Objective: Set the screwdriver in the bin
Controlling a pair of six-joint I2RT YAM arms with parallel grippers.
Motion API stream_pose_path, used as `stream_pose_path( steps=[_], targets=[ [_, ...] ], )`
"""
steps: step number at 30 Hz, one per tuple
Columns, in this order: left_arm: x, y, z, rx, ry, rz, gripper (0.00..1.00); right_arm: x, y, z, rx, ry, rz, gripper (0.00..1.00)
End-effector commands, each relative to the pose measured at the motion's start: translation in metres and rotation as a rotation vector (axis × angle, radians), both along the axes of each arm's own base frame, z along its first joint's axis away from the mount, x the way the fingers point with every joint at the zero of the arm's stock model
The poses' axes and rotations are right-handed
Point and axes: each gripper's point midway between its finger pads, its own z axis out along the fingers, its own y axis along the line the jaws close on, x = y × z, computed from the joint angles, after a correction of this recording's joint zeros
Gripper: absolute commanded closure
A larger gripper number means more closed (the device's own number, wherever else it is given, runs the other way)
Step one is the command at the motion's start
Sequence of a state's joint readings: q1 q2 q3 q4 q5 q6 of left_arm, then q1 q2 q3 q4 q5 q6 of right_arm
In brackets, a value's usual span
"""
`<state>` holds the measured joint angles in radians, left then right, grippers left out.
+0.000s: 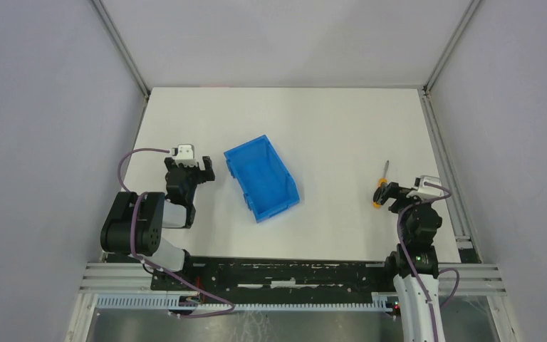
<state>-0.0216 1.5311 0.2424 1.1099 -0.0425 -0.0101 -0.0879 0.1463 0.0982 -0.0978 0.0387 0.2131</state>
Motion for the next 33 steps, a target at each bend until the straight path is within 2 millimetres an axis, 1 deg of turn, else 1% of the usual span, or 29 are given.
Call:
stream_pose_path(
  steps=[1, 3, 5, 6, 7, 8, 9, 11, 12, 13, 14, 17, 18, 20, 22, 25, 28, 30, 33],
  targets=[
    [0.007, 0.0, 0.014, -0.017, -0.055, 0.003, 0.0, 0.004, -0.006, 0.014, 0.009, -0.05, -0.033, 0.02],
    [0.007, 0.0, 0.014, -0.017, -0.054, 0.003, 0.0, 0.006, -0.009, 0.025, 0.03, -0.075, -0.061, 0.02],
    [0.007, 0.001, 0.014, -0.017, -0.055, 0.004, 0.0, 0.007, -0.012, 0.045, 0.054, -0.121, -0.085, 0.02],
    [0.007, 0.0, 0.014, -0.017, -0.055, 0.003, 0.0, 0.008, -0.008, 0.055, 0.047, -0.135, -0.061, 0.02],
    [0.007, 0.0, 0.014, -0.017, -0.055, 0.003, 0.0, 0.01, -0.001, 0.077, 0.009, -0.183, -0.005, 0.02],
    [0.007, 0.0, 0.014, -0.018, -0.055, 0.002, 0.0, 0.011, 0.003, 0.091, -0.04, -0.199, 0.031, 0.02],
    [0.007, 0.0, 0.014, -0.017, -0.055, 0.003, 0.0, 0.011, 0.003, 0.108, -0.049, -0.217, 0.034, 0.04],
    [0.007, 0.0, 0.014, -0.017, -0.054, 0.003, 0.0, 0.017, -0.006, 0.127, -0.053, -0.145, -0.011, 0.06],
    [0.007, 0.0, 0.014, -0.017, -0.054, 0.003, 0.0, 0.021, -0.013, 0.141, -0.058, -0.106, -0.044, 0.07],
    [0.007, 0.0, 0.014, -0.017, -0.055, 0.003, 0.0, 0.027, -0.017, 0.14, -0.056, -0.021, -0.063, 0.07],
    [0.007, 0.0, 0.014, -0.018, -0.055, 0.002, 0.0, 0.033, -0.02, 0.151, -0.062, 0.042, -0.073, 0.07],
    [0.007, 0.0, 0.014, -0.017, -0.054, 0.002, 0.0, 0.06, -0.019, 0.123, -0.056, 0.36, -0.028, 0.06],
    [0.007, 0.0, 0.014, -0.017, -0.054, 0.003, 0.0, 0.066, -0.017, 0.098, -0.052, 0.486, -0.002, 0.06],
    [0.007, 0.0, 0.013, -0.018, -0.053, 0.002, 0.0, 0.074, -0.008, 0.058, -0.023, 0.634, 0.06, 0.08],
    [0.007, 0.0, 0.014, -0.017, -0.055, 0.003, 0.0, 0.072, -0.005, 0.02, 0.003, 0.697, 0.07, 0.1],
    [0.007, 0.0, 0.014, -0.017, -0.055, 0.003, 0.0, 0.068, -0.007, -0.017, 0.019, 0.734, 0.04, 0.1],
    [0.007, 0.0, 0.014, -0.017, -0.055, 0.003, 0.0, 0.065, -0.003, -0.057, 0.045, 0.79, 0.055, 0.14],
    [0.007, 0.0, 0.014, -0.017, -0.054, 0.003, 0.0, 0.062, -0.002, -0.08, 0.046, 0.851, 0.062, 0.16],
    [0.007, 0.0, 0.014, -0.017, -0.055, 0.003, 0.0, 0.053, -0.005, -0.107, 0.035, 0.91, 0.041, 0.21]
  ],
)
